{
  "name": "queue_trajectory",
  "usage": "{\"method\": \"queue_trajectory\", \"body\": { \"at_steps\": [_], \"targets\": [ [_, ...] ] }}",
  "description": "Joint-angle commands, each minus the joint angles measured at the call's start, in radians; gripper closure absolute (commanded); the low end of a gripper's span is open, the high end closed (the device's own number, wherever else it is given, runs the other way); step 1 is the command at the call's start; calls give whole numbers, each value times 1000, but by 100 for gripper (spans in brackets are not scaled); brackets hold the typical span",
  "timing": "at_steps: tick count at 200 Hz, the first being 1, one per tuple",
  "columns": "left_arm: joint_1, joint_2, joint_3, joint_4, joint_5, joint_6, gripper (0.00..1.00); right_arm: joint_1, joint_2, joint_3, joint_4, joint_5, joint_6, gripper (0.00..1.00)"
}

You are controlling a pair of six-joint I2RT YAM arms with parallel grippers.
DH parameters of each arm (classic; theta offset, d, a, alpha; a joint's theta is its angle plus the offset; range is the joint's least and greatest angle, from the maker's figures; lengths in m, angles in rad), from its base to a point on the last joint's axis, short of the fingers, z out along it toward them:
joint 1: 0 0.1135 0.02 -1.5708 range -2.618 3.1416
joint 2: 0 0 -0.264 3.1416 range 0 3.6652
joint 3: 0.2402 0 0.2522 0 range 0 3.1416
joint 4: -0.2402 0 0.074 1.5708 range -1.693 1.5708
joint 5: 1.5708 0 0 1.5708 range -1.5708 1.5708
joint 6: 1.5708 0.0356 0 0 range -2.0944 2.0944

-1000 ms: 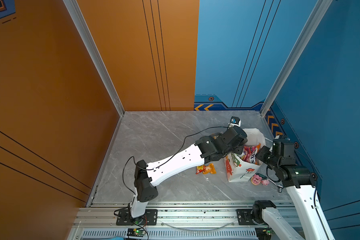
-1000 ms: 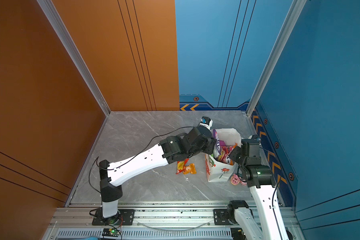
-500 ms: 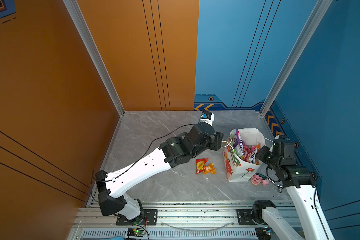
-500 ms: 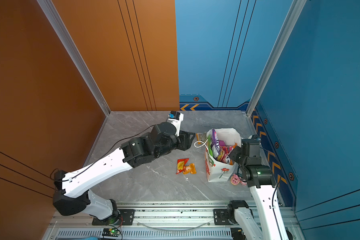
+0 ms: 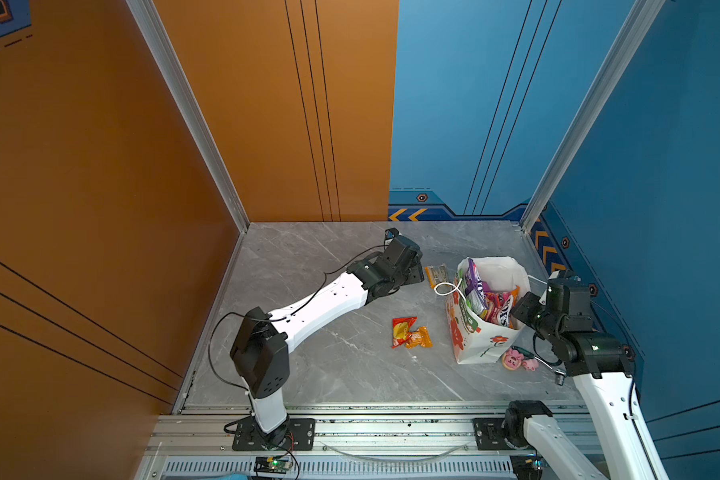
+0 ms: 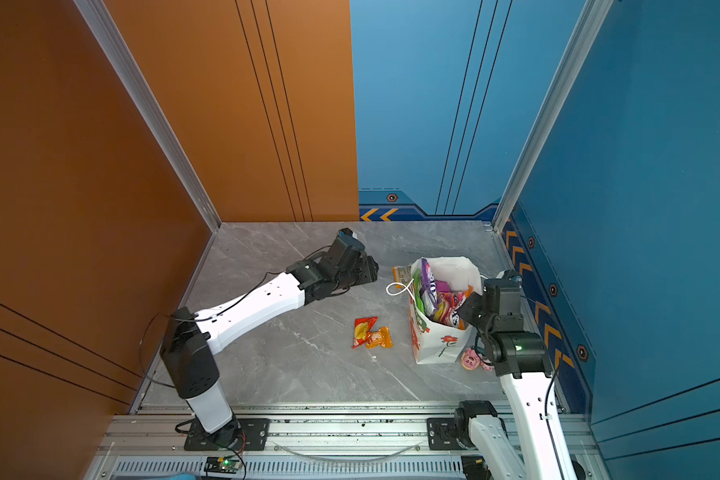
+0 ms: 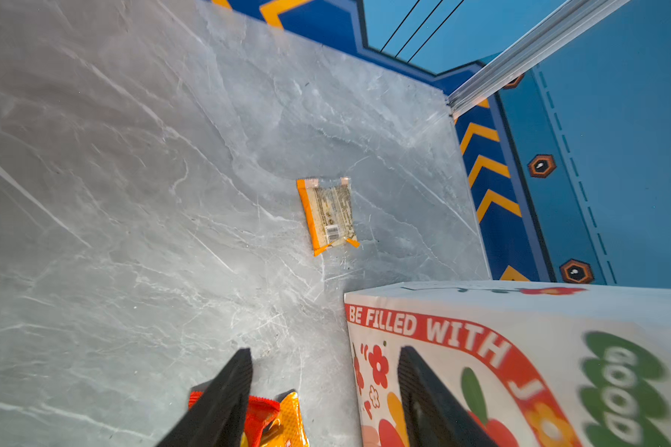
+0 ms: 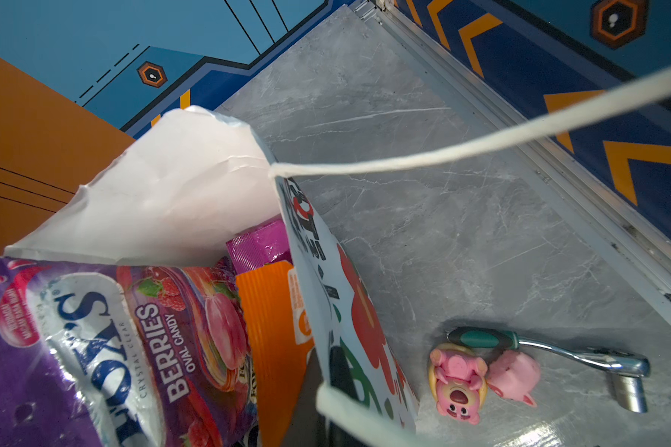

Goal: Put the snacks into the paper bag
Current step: 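Lift the left gripper out and move it over the clear-orange packet, then lower the left gripper and grasp the clear-orange snack packet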

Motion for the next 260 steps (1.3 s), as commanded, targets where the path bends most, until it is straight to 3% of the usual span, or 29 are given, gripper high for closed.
{"method": "queue_trajectory", "body": {
  "at_steps": [1,8,15,19,65,115,209,260],
  "targets": [
    [21,84,32,77,116,-84,38,-2,-18,-17,2,-1,19,97],
    [28,112,30,110,139,-107,37,-1,-19,-18,2,-1,19,97],
    [29,140,28,155,154,-122,25,1,-22,-21,4,-2,20,97],
    [30,157,30,171,160,-125,24,2,-22,-24,6,-7,23,97],
    [32,369,174,180,234,-179,25,21,-31,-54,31,-30,34,97],
    [41,538,322,167,244,-214,29,37,-33,-54,32,-10,22,97],
    [50,755,626,-51,194,-199,37,58,-16,-60,48,12,8,97],
    [40,829,689,-142,141,-173,53,60,-2,-53,50,11,3,97]
  ]
}}
